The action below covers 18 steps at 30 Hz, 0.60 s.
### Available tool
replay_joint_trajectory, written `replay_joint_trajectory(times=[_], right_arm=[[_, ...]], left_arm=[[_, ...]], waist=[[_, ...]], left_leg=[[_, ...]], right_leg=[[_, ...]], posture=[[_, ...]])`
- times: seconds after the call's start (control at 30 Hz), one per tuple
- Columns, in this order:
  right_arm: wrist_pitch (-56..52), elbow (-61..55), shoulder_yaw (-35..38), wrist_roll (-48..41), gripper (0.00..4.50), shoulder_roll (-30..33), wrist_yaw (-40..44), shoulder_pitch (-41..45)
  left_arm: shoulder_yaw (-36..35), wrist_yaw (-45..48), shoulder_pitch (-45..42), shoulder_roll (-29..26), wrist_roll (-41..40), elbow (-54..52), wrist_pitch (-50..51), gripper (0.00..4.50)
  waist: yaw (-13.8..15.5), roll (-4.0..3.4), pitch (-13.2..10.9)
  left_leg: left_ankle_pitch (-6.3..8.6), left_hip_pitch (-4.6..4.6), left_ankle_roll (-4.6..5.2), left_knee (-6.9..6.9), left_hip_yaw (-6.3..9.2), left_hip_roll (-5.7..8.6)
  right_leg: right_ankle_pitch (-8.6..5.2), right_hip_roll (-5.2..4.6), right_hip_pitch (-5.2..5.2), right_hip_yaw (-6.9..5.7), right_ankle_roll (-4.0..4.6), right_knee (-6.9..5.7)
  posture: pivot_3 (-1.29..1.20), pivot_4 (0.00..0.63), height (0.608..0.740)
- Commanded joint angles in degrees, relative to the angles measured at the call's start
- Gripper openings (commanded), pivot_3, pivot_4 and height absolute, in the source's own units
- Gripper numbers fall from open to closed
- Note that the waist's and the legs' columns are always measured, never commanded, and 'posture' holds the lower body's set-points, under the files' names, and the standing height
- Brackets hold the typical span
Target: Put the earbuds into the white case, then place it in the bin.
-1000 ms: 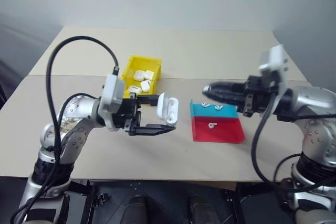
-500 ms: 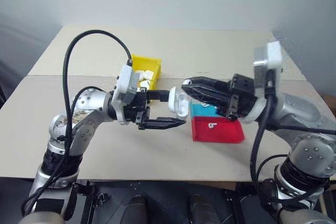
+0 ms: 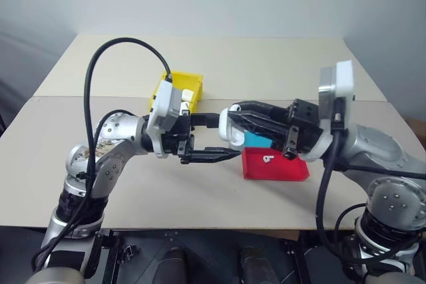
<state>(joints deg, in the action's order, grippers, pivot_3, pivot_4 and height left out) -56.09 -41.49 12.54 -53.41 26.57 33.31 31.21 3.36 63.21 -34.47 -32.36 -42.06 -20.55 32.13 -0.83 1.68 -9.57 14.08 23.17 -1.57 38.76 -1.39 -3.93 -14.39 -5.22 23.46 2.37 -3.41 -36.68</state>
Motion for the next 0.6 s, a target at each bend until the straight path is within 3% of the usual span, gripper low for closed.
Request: replay_joint_trajectory(times=[0.03, 0.27, 0.6], right_arm=[[2.76, -1.07, -0.22, -0.55, 0.63, 1.33, -1.45, -0.56], [6.02, -1.16, -2.08, 0.68, 0.63, 3.30, -2.12, -1.97], [7.76, -0.67, -2.46, -1.24, 3.93, 6.14, -2.31, -2.51]], left_arm=[[-1.07, 0.08, -0.94, 0.10, -1.43, -2.08, -0.41, 2.73], [-1.08, -0.05, -1.05, 0.47, -1.21, -2.03, -0.67, 2.73], [-1.41, -0.40, -1.35, 0.60, -0.62, -0.93, -1.00, 2.73]], waist=[[0.00, 0.00, 0.00], [0.03, 0.00, 0.00], [0.03, 0.00, 0.00]], left_leg=[[0.00, 0.00, 0.00, 0.00, 0.00, 0.00], [0.00, 0.01, 0.00, 0.00, 0.00, 0.00], [0.00, 0.01, 0.00, 0.00, 0.00, 0.00]], right_leg=[[0.00, 0.00, 0.00, 0.00, 0.00, 0.00], [0.00, 0.00, 0.00, 0.00, 0.00, 0.01], [0.00, 0.00, 0.00, 0.00, 0.00, 0.03]], posture=[[0.00, 0.150, 0.740], [0.00, 0.150, 0.740], [0.00, 0.150, 0.740]])
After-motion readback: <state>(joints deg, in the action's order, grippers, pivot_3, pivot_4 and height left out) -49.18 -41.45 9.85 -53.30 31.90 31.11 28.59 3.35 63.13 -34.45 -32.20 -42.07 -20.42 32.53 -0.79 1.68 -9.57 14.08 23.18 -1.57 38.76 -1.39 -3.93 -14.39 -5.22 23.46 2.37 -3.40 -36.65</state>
